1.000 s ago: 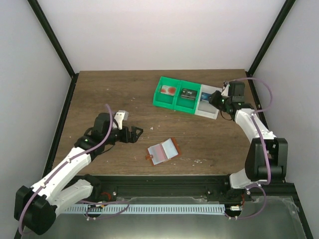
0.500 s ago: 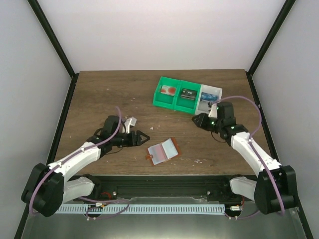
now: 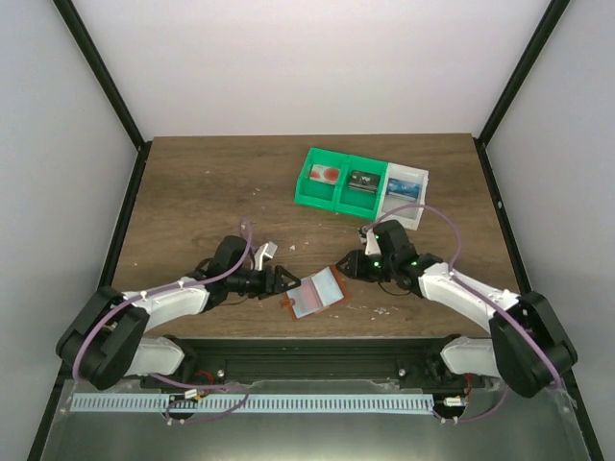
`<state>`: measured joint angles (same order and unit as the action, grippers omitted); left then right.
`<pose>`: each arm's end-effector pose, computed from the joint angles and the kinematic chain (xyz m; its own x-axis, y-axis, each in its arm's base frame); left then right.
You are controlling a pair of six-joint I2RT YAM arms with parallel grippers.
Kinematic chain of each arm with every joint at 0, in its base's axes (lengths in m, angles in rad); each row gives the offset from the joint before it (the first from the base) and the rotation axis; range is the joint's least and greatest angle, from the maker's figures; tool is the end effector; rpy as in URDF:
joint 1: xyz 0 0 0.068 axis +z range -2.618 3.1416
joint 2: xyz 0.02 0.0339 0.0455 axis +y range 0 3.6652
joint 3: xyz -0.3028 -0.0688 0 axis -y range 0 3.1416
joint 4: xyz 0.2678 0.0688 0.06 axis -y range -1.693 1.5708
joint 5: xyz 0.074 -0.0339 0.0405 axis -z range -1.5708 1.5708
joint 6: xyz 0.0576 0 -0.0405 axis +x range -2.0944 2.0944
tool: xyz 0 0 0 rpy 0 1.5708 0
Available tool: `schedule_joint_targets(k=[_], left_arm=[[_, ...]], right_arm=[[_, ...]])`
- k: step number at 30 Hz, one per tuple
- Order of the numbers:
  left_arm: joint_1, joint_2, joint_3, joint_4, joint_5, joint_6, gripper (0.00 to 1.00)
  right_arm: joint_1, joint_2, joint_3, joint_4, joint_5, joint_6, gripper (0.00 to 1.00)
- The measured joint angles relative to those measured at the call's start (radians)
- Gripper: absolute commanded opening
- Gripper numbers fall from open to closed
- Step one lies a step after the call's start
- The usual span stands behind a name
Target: Take the credit cards out of the card holder
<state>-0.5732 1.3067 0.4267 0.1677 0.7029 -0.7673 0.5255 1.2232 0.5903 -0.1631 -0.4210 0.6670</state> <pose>0.1874 -0.1653 0.1605 -0.9678 -0.0057 -0.2515 0.2125 0.5165 -0.8295 0.2104 0.1492 0.1977 -0.9219 0.1181 -0.3690 -0.1716 0.7294 0.6622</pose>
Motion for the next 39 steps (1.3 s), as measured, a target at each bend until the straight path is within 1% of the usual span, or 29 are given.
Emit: schedule_joint_targets(k=[3,9,12,18,20,24,26,30,32,35,37,39], left_arm=[[0.000,0.006,-0.021,0.037,0.008,-0.013,0.68],[0.000,0.014,-0.060,0.085,0.023,-0.024,0.68],[0.000,0.018,-0.066,0.089,0.025,-0.024,0.68],[0.000,0.025,-0.067,0.106,0.029,-0.023,0.68],[0.000,0.032,-0.067,0.109,0.033,-0.023,0.68],[0.000,0.034,-0.067,0.110,0.037,-0.023,0.68],[0.000,0.034,-0.067,0.111,0.039,-0.023,0.68],[0.000,0.046,-0.063,0.112,0.041,-0.023,0.68],[0.000,0.056,-0.060,0.115,0.043,-0.024,0.68],[0.000,0.071,-0.054,0.115,0.043,-0.023,0.68],[0.000,0.078,-0.048,0.114,0.043,-0.021,0.68],[-0.001,0.085,-0.041,0.116,0.043,-0.021,0.68]], right_arm=[[0.021,0.059,0.001,0.014,0.002,-0.008,0.31],[0.029,0.174,0.004,0.034,-0.018,-0.027,0.27],[0.037,0.196,0.004,0.049,-0.035,-0.026,0.26],[0.044,0.213,0.004,0.082,-0.059,-0.023,0.20],[0.044,0.220,0.003,0.085,-0.059,-0.023,0.17],[0.044,0.223,0.001,0.087,-0.058,-0.024,0.05],[0.045,0.219,-0.009,0.093,-0.058,-0.018,0.03],[0.046,0.191,-0.051,0.105,-0.058,0.000,0.03],[0.047,0.164,-0.082,0.116,-0.058,0.021,0.01],[0.054,0.105,-0.154,0.153,-0.056,0.070,0.01],[0.064,0.070,-0.197,0.177,-0.053,0.107,0.09],[0.074,0.043,-0.230,0.191,-0.050,0.139,0.13]])
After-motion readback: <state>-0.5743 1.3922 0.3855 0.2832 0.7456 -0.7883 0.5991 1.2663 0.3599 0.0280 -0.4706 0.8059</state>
